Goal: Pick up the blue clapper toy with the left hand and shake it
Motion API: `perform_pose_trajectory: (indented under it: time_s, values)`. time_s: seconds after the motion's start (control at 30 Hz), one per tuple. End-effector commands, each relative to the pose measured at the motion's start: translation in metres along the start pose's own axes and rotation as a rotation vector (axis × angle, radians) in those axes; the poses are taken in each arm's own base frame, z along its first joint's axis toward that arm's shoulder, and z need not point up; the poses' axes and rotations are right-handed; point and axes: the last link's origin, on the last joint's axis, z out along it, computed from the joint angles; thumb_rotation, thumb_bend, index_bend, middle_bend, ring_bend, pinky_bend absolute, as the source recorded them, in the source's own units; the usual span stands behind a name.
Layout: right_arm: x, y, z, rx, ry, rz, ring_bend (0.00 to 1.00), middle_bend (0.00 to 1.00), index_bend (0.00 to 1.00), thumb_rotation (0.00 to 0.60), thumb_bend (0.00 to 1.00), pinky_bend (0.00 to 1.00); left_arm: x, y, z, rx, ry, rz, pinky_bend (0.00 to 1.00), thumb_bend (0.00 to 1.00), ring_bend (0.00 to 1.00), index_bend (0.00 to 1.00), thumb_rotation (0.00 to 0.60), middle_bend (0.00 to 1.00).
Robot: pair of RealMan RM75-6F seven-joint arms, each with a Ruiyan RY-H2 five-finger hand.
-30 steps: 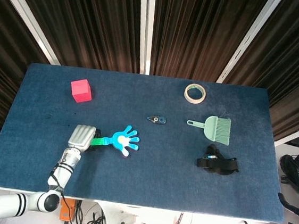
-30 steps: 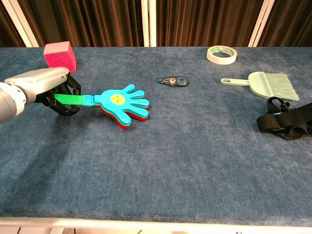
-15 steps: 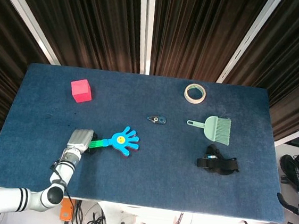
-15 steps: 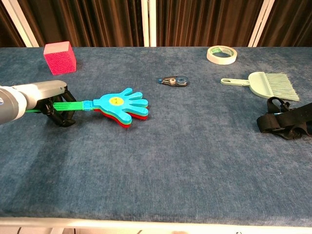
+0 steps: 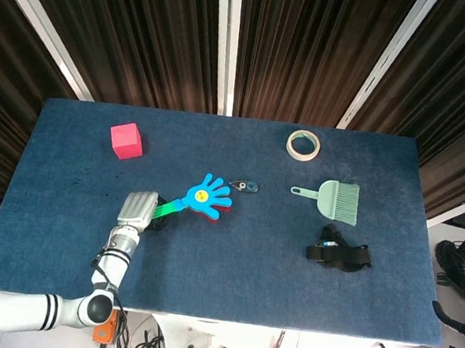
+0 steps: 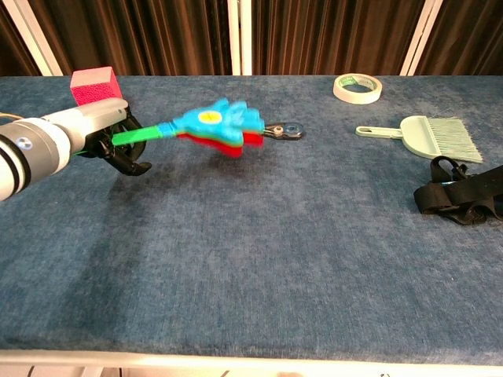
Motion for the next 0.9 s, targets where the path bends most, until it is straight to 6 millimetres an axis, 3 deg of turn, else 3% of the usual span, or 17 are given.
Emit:
perform_pose_trajectory:
  time_s: [0.03,0.17,0.37,0.47,0.67,0.9]
  values:
    - [0.000,0.001,-0.001,-0.004,-0.003,-0.001,0.00,0.00,0.00,0.600,0.18,0.00,-0.005,-0.004,0.001,0.008,0.019,0.014,1.00,0.38,1.00,0.96,0.600,1.00]
    - [-0.002,0.001,-0.001,-0.008,-0.015,-0.002,0.00,0.00,0.00,0.600,0.20,0.00,-0.006,-0.008,0.002,-0.002,0.044,-0.008,1.00,0.40,1.00,1.00,0.600,1.00]
    - [-0.003,0.000,0.000,-0.010,-0.021,-0.003,0.00,0.00,0.00,0.600,0.20,0.00,0.005,-0.014,-0.001,-0.094,0.123,-0.236,1.00,0.41,1.00,1.00,0.600,1.00]
    - [-0.003,0.000,0.000,-0.012,-0.024,-0.006,0.00,0.00,0.00,0.600,0.21,0.00,0.014,-0.015,-0.005,-0.153,0.155,-0.384,1.00,0.43,1.00,1.00,0.600,1.00]
    - [-0.005,-0.004,0.000,-0.004,-0.033,-0.007,0.00,0.00,0.00,0.600,0.20,0.00,0.041,-0.014,-0.014,-0.280,0.230,-0.691,1.00,0.60,1.00,1.00,0.600,1.00]
    - [-0.006,-0.006,-0.001,-0.001,-0.035,-0.011,0.00,0.01,0.00,0.600,0.21,0.00,0.068,-0.012,-0.030,-0.457,0.169,-1.147,1.00,0.62,1.00,1.00,0.600,1.00]
